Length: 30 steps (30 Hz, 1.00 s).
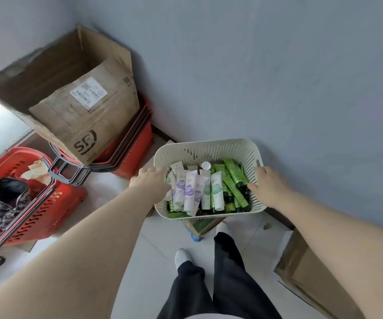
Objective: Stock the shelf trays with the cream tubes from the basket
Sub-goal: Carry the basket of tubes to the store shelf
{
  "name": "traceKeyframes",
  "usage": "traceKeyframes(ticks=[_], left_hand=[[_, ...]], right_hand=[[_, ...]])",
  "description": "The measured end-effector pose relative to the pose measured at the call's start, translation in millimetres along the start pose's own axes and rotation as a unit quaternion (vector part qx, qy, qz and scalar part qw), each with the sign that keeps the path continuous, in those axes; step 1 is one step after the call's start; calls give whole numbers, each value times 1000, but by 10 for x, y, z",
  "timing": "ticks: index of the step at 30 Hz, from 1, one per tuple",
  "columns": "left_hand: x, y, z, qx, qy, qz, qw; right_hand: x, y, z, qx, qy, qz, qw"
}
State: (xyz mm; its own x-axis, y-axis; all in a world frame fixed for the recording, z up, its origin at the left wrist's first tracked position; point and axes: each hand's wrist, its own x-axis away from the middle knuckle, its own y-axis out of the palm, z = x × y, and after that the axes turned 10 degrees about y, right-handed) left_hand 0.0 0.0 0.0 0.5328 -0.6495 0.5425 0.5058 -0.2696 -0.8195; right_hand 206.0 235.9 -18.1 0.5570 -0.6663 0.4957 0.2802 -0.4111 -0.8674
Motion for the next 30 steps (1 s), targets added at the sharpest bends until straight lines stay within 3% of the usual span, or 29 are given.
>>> traceKeyframes(ticks=[5, 10, 14, 19, 23, 30], left_hand=[[-288, 177, -4, 71, -56, -10, 996], [-554, 421, -94, 122, -149, 16, 981], [-718, 567, -61, 219, -214, 42, 951], [-760, 624, -90, 317, -220, 91, 918], [-706, 630, -135, 369, -211, 78, 902], [-670, 624, -146, 424, -219, 69, 876]], right_hand=[[-411, 149, 49, 5, 11, -43, 999], [-679, 297, 116, -32, 18, -17, 999], [-737, 401, 62, -125, 21, 17, 992], [-771, 521, 97, -208, 77, -9, 975], [-815, 511, 138, -271, 86, -34, 958], [-758, 501, 30, -274, 107, -41, 955]])
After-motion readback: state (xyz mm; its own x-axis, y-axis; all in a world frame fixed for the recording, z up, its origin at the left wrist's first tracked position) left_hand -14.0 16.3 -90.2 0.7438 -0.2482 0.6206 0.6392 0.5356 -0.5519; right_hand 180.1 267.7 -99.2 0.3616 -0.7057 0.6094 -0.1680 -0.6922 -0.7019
